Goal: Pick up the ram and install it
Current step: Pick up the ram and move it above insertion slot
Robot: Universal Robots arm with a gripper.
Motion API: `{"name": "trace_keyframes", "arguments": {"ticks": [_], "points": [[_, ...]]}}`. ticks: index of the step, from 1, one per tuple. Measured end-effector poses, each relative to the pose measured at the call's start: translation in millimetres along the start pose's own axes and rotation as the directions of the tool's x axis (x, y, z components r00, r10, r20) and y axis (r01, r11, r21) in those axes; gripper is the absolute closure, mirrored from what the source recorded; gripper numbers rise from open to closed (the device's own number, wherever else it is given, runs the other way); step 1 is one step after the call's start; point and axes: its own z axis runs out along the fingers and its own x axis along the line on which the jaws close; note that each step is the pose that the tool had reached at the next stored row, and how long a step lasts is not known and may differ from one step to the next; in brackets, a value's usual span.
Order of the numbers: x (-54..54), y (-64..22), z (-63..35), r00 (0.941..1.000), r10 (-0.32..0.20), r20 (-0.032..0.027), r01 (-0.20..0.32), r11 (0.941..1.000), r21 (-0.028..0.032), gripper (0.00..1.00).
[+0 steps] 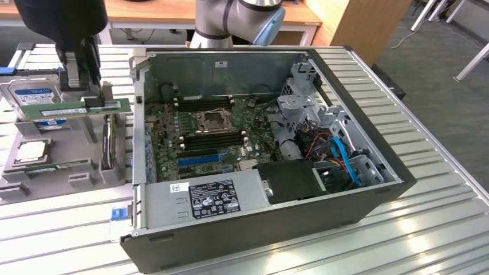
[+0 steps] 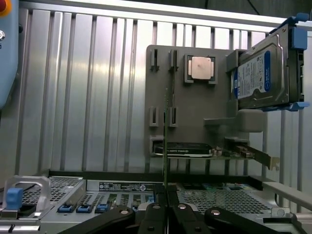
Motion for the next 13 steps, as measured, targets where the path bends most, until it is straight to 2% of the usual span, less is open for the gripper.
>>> {"name": "trace_keyframes", "arguments": {"ticks": [13], "points": [[0.8, -20.1, -1.2, 1.0, 0.0, 0.0, 0.0, 1.0, -0.0005, 0.88]]}}
